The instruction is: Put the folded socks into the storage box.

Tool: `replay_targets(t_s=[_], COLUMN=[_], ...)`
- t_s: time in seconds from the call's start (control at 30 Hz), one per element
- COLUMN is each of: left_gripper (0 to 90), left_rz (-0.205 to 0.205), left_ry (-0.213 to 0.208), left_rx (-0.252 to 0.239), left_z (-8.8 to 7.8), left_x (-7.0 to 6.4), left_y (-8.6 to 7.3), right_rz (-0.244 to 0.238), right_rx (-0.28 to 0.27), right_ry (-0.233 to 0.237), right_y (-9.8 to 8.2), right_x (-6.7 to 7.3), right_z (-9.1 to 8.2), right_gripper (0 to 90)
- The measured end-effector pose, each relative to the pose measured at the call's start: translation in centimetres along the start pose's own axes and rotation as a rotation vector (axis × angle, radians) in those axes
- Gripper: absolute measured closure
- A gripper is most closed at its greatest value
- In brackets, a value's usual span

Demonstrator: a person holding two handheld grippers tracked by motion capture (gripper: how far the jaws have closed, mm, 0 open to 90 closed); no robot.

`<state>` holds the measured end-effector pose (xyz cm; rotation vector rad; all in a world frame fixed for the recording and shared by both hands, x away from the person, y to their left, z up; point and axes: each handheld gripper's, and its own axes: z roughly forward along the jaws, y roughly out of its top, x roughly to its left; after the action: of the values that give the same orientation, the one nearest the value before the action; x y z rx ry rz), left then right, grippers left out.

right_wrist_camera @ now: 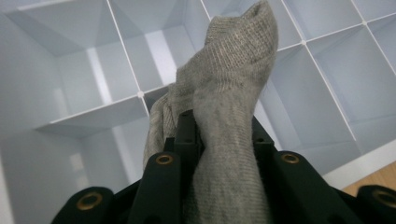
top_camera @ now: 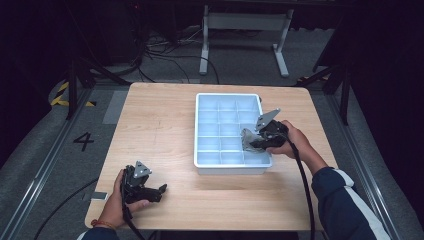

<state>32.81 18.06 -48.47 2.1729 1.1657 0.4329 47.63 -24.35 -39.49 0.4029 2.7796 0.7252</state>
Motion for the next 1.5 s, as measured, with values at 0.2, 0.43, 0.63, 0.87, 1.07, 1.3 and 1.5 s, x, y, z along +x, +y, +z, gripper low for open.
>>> replay_targets(t_s=[0.2, 0.43, 0.63, 0.87, 1.07, 1.3, 1.5], left_gripper=[0.5, 0.5, 0.5, 0.5, 0.5, 0.5, 0.5], left_rz=[0.000, 0.001, 0.000, 0.000, 0.000, 0.000, 0.001], left_ry=[0.001, 0.001, 0.001, 0.001, 0.002, 0.001, 0.001], left_rx=[0.000, -0.002, -0.003, -0.002, -0.003, -0.003, -0.001], left_z=[0.0, 0.0, 0.0, 0.0, 0.0, 0.0, 0.0], left_x=[0.0, 0.0, 0.0, 0.0, 0.0, 0.0, 0.0], left_y=[0.0, 0.0, 0.0, 0.0, 0.0, 0.0, 0.0], right_rz=[-0.032, -0.042, -0.052, -0.018, -0.022, -0.021, 0.007], right_rx=[0.068, 0.118, 0.155, 0.127, 0.146, 0.160, 0.125], right_ry=[-0.013, -0.005, -0.003, 0.017, 0.019, 0.004, 0.019], right_y=[0.6, 0.9, 1.1, 0.7, 0.6, 0.8, 0.5], right_x=[-0.1, -0.2, -0.1, -0.5, -0.4, -0.1, -0.3], right_z=[1.0, 1.7, 2.3, 2.5, 2.7, 2.5, 1.7], right_gripper=[72.9, 72.8, 72.5, 71.8, 71.7, 65.6, 60.2])
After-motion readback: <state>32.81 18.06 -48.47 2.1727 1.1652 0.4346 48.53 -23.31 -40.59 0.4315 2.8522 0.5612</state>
